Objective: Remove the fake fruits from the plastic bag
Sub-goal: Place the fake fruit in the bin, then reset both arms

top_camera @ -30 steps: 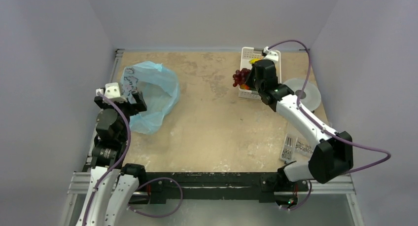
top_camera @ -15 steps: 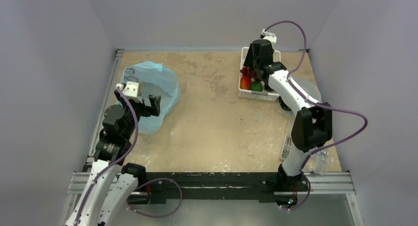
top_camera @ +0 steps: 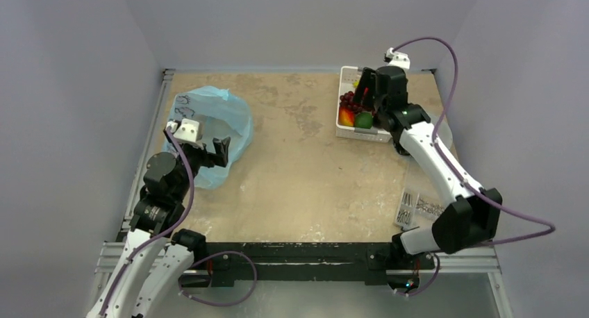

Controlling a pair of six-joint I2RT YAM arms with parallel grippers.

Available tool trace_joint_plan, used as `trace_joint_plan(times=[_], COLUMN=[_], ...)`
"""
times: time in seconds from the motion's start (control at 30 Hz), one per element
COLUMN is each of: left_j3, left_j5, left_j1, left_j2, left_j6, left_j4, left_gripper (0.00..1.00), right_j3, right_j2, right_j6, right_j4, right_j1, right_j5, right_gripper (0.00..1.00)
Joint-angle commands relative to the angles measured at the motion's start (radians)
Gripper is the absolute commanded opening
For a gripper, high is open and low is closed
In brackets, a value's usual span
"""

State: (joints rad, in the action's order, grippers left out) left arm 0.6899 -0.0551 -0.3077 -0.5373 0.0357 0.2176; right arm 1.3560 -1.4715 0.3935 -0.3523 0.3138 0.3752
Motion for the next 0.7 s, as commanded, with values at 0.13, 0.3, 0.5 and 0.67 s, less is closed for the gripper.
trace_joint_plan(times=[0.13, 0.3, 0.5, 0.67], left_j3=[0.003, 0.022, 0.18, 0.351], left_j5=[-0.02, -0.039, -0.012, 0.01], left_j1=[-0.025, -0.025, -0.024, -0.025], left_j2=[0.035, 0.067, 0.105, 0.14], left_j6=[-0.01, 0.055, 0.18, 0.22], left_j4=[-0.028, -0.006, 0.164, 0.288], left_gripper=[0.93, 0.95, 0.96, 0.97], right_j3=[-0.156, -0.17, -0.164, -0.167], right_j2=[0.331, 0.492, 0.706, 0.895], right_j6=[-0.034, -0.059, -0.074, -0.063], right_j4=[0.002, -0.083, -0.154, -0.159], right_j1=[-0.002, -0.002, -0.002, -0.002], right_j5=[-0.183, -0.206, -0.196, -0.129], right_gripper=[0.79, 0.99, 0.99, 0.99])
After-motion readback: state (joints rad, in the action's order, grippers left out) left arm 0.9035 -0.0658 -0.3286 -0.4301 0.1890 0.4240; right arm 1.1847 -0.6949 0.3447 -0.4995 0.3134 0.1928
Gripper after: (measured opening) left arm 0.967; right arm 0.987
